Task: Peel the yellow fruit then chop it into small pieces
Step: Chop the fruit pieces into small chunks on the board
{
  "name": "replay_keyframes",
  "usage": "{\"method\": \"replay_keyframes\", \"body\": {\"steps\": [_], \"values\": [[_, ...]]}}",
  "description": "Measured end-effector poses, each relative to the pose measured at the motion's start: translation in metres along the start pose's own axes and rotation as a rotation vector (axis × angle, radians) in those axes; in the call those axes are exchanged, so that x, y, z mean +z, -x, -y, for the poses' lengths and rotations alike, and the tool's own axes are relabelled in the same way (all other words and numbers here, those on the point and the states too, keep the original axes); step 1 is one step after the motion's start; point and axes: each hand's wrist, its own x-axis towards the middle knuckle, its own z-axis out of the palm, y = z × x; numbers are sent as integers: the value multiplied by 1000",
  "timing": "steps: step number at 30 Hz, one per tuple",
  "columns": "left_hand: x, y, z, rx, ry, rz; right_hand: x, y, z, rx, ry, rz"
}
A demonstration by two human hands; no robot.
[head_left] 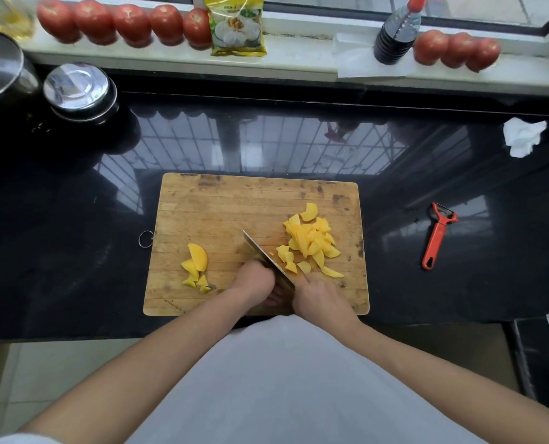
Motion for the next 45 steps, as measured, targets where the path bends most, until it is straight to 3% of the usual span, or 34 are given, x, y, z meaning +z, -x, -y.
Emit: {"method": "replay_keyframes", "body": {"steps": [5, 10, 14, 21, 23, 26, 28, 29, 33, 35, 40, 45], "values": [[-2, 7, 1, 48, -78, -42, 2, -17, 11, -51, -44, -141], [-1, 0, 3, 34, -83, -14, -8, -15, -19, 36, -109, -139], [-11, -12, -6, 159, -261, -107, -30, -3, -43, -107, -125, -152], [-34, -2, -21, 46, 185, 144, -40, 17, -84, -281, 134, -444], [-52, 5, -20, 15, 208, 66, -43, 21, -92, -274, 183, -422], [-86, 7, -31, 103, 275, -211, -43, 22, -99, -232, 248, -382], [-95, 16, -44, 281, 149, -330, -40, 20, -99, -230, 248, -391], [-90, 26, -50, 379, 12, -303, -38, 18, -97, -235, 242, -398], [-20, 63, -45, 597, -726, 58, -35, 15, -80, -248, 264, -416], [5, 64, -40, 614, -1007, 104, -39, 17, -69, -281, 298, -441], [8, 56, -40, 595, -1198, 129, -34, 16, -60, -281, 317, -566], [10, 48, -32, 601, -1188, 151, -24, 13, -57, -272, 281, -530]]}}
